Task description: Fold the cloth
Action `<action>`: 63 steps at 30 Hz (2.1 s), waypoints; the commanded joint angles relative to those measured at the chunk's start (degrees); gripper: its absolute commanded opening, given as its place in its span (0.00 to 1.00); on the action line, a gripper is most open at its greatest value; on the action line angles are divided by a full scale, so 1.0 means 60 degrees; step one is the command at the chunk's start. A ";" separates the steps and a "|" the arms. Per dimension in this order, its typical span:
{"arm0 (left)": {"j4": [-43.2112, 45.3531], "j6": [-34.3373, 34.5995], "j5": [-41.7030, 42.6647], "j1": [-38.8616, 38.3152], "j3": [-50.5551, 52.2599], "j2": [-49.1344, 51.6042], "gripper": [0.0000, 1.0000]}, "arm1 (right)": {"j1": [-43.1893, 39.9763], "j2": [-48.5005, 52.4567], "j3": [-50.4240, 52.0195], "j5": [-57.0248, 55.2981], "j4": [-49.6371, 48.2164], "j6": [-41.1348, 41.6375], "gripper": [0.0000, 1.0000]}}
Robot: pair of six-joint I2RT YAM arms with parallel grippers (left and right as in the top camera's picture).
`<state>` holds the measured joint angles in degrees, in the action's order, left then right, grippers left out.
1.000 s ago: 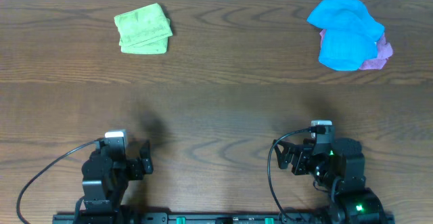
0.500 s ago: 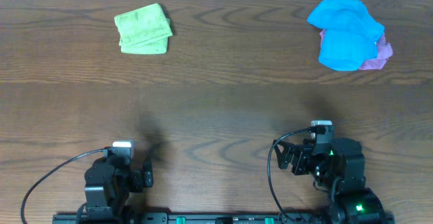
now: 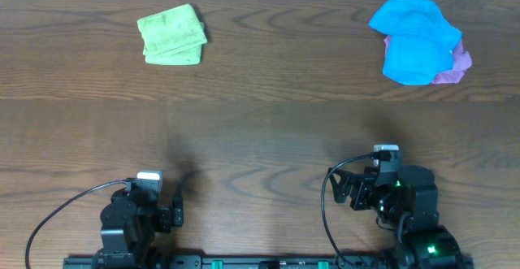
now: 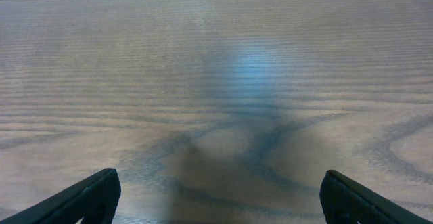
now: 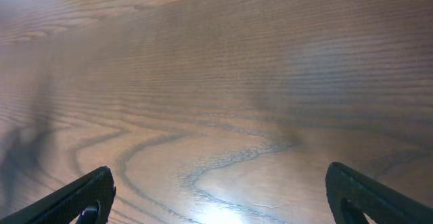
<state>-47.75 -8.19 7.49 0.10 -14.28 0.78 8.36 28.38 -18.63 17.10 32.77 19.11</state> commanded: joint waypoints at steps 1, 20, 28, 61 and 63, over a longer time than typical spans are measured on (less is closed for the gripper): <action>-0.0550 -0.0423 -0.0069 -0.0022 0.0066 -0.0098 0.95 | -0.0076 -0.0051 0.0011 0.0044 0.0004 0.0127 0.99; -0.0550 -0.0423 -0.0069 -0.0022 0.0066 -0.0098 0.95 | -0.0076 -0.0051 0.0011 0.0040 0.0018 0.0131 0.99; -0.0550 -0.0419 -0.0069 -0.0022 0.0066 -0.0098 0.96 | -0.0076 -0.0084 0.0018 -0.0634 0.0444 0.0051 0.99; -0.0550 -0.0423 -0.0069 -0.0022 0.0066 -0.0098 0.96 | -0.2171 -0.4677 0.1592 -0.2710 0.1453 -0.3410 0.99; -0.0550 -0.0423 -0.0069 -0.0022 0.0066 -0.0098 0.95 | -0.2153 -0.4677 0.1592 -0.2707 0.1468 -0.3406 0.99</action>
<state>-47.75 -8.88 7.49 0.10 -14.28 0.69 -4.21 0.97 -9.41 1.45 40.97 -0.49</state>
